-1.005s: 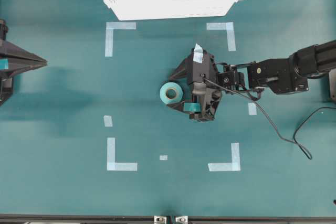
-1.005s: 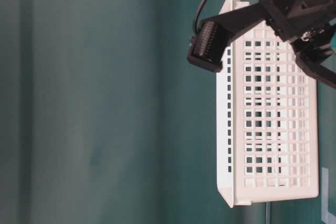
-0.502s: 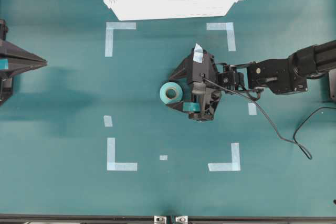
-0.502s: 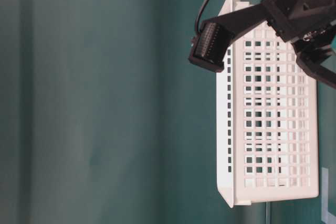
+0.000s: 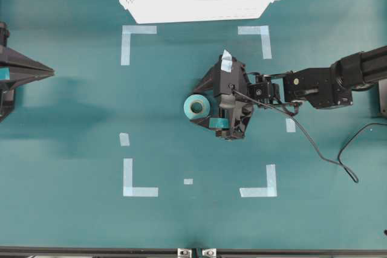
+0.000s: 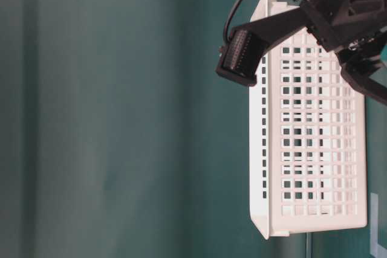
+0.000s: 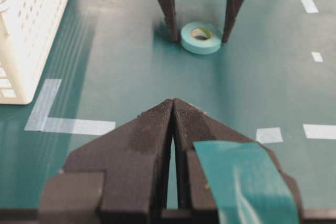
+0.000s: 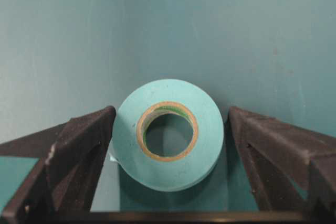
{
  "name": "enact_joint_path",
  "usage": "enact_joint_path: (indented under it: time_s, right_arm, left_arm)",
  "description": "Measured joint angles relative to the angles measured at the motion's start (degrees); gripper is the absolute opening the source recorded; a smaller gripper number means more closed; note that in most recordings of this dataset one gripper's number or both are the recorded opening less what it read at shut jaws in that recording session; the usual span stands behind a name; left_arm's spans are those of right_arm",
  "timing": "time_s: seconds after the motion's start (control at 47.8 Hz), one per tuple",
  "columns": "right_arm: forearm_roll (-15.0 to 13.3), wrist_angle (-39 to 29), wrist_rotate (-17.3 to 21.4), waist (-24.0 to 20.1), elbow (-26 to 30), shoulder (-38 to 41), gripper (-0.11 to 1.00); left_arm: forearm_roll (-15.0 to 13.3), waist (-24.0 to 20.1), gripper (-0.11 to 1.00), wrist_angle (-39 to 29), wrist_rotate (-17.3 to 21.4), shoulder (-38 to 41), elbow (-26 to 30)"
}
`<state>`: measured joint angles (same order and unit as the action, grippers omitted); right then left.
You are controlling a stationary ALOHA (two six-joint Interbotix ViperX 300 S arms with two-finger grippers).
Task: Put the tape in the middle into the white basket.
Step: 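Lower the right gripper around the tape roll and close on it, then lift the tape roll and carry it toward the white basket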
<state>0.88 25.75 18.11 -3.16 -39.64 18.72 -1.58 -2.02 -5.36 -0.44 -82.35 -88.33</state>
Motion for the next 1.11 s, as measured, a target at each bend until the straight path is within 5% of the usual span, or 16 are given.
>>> enact_joint_path:
  time_s: [0.335,0.502,1.109]
  right_arm:
    - [0.0,-0.1,-0.1,0.0,0.7,0.6,0.97]
    - [-0.1,-0.2,-0.1,0.1,0.8,0.5,0.66]
    - [-0.1,-7.4,-0.1,0.0,0.8,-3.9,0.65]
  left_arm:
    - [0.0,0.0,-0.11,0.1,0.0,0.0,0.0]
    - [0.0,0.0,-0.11,0.0,0.0,0.0,0.0]
    - [0.0,0.0,-0.11,0.1,0.0,0.0,0.0]
